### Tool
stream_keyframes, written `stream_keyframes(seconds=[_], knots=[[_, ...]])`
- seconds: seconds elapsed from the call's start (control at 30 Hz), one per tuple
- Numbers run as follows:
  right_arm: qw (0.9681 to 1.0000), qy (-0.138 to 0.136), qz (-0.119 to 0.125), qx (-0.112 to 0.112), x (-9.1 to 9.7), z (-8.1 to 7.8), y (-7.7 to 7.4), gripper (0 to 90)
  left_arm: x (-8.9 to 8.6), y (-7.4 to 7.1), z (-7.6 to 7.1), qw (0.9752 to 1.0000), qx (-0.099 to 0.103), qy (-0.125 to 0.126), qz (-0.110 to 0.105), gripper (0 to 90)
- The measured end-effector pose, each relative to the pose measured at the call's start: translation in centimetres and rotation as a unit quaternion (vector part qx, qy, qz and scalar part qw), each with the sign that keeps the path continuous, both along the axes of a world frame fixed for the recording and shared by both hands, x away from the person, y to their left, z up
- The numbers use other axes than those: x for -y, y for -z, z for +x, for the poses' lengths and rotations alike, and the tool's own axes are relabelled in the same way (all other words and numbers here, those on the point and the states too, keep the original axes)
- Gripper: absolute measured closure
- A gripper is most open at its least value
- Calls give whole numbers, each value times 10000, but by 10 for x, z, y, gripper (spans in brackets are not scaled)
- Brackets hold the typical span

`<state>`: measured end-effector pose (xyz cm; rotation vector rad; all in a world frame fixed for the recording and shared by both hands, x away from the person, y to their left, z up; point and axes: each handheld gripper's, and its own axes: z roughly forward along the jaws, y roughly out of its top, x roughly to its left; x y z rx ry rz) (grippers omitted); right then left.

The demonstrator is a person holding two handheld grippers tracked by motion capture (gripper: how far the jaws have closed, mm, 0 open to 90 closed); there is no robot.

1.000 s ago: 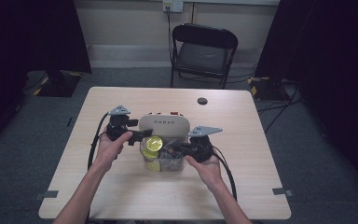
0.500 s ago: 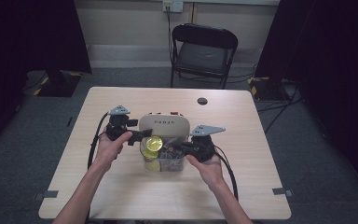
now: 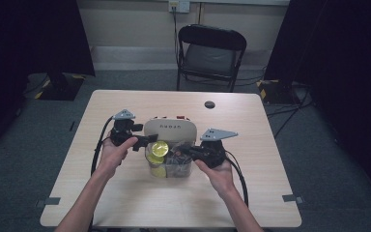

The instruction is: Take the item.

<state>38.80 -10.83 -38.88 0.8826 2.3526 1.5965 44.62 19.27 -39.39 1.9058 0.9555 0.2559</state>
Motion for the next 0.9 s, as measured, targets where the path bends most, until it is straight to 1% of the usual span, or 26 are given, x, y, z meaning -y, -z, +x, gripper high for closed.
stream_keyframes(seconds=[0.3,0.57,0.6,0.9], knots=[[9999,20,92,53,9,-4,-7,900,0,0,0,10000,-12,-13,8,156],[9997,98,193,112,18,-7,-13,900,0,0,-1,10000,-17,-20,23,157],[9996,116,204,126,19,-8,-14,900,0,0,-1,10000,-22,-33,-7,157],[9991,223,276,210,30,-12,-21,900,1,0,-1,10000,-45,-34,-35,157]])
